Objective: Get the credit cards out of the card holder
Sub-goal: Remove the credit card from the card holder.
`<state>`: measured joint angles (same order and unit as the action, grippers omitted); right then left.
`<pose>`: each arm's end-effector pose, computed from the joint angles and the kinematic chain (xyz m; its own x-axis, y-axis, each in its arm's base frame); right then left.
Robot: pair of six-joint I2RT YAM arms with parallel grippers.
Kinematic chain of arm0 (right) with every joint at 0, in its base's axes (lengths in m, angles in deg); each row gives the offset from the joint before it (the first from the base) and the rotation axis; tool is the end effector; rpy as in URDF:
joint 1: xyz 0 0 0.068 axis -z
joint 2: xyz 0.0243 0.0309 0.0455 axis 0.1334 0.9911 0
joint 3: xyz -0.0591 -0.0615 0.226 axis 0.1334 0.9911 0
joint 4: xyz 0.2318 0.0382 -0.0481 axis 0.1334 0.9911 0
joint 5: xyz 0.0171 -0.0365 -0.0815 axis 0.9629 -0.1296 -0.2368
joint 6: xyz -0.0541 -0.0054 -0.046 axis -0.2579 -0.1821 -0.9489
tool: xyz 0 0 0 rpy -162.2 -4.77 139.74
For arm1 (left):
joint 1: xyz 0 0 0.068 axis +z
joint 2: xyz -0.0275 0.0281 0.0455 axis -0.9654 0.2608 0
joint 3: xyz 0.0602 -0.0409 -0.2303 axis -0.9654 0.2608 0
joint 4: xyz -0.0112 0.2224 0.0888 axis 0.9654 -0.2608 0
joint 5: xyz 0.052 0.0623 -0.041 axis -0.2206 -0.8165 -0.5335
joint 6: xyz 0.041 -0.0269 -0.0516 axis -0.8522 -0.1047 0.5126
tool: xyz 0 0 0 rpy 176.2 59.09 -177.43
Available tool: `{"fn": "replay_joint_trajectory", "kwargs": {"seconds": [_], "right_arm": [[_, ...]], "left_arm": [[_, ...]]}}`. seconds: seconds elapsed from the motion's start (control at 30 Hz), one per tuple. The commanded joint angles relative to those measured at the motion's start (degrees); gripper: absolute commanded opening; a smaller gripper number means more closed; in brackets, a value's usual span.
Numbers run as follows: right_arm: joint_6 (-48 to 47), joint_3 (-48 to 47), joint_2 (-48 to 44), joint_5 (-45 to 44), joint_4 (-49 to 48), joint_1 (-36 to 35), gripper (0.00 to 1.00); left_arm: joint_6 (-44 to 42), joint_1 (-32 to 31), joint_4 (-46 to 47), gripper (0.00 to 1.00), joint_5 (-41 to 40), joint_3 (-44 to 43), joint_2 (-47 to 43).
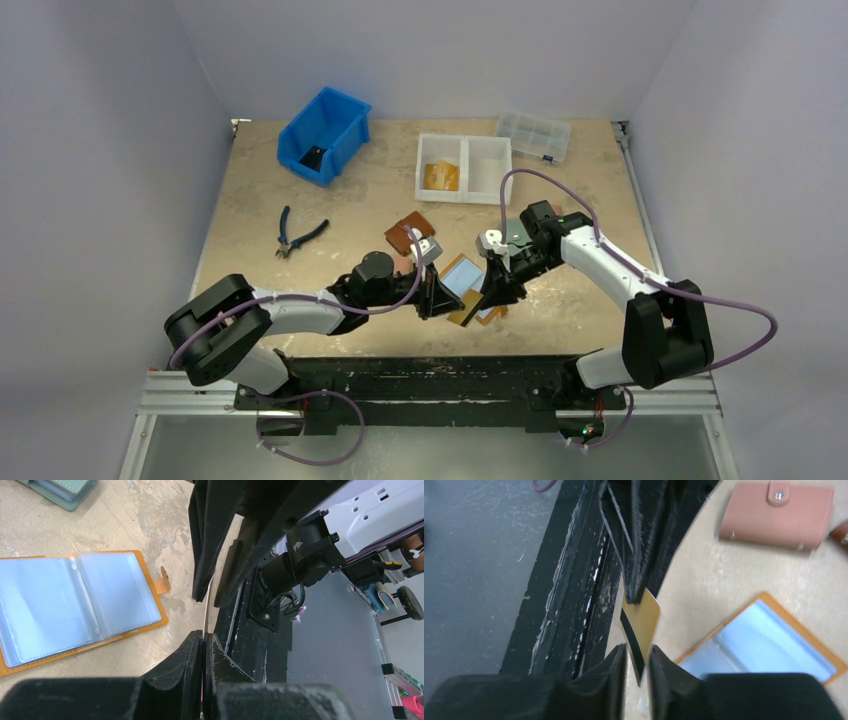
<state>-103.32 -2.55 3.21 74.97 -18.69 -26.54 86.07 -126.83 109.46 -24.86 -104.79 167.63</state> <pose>0.1857 0.1184 0.1906 -0.1234 -0.4998 -0.8573 -0.9593 -0.1612 0.2320 0.1590 -0.2476 0.1714 -0.6224 0.0304 -0.7821 0.7647 0.2369 -0.5993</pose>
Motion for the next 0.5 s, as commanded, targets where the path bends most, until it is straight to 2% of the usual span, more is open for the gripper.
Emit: {"fn": "replay_joint_trajectory", "kwargs": {"seconds": [0.0,0.03,0.13,0.27,0.47], "right_arm": [[-0.6,-3.1,0.8,1.7,2.0,-0.2,0.04],[-0.6,-3.3,0.9,1.4,2.1,-0.2,0.00],[-0.3,-3.5,0.2,-0.2,1.5,-0.2,0.00],[2.9,-3.7,-2.1,-3.5,-1.4,0.2,0.00],[6.5,-2.3,-6.1,-6.5,-5.9,2.2,0.00]], "left_arm": [[-1.4,-0.4,2.2,0.00,-0.5,-1.9,0.1],[-1.2,-0.4,1.8,0.00,-0.7,-2.0,-0.1],[-0.7,-0.1,-3.3,0.00,-3.7,-2.9,-1.3],[0.4,3.6,-12.4,0.13,-7.6,-2.7,-6.7],[6.3,12.7,-17.7,0.55,-7.6,1.6,-18.7]]}}
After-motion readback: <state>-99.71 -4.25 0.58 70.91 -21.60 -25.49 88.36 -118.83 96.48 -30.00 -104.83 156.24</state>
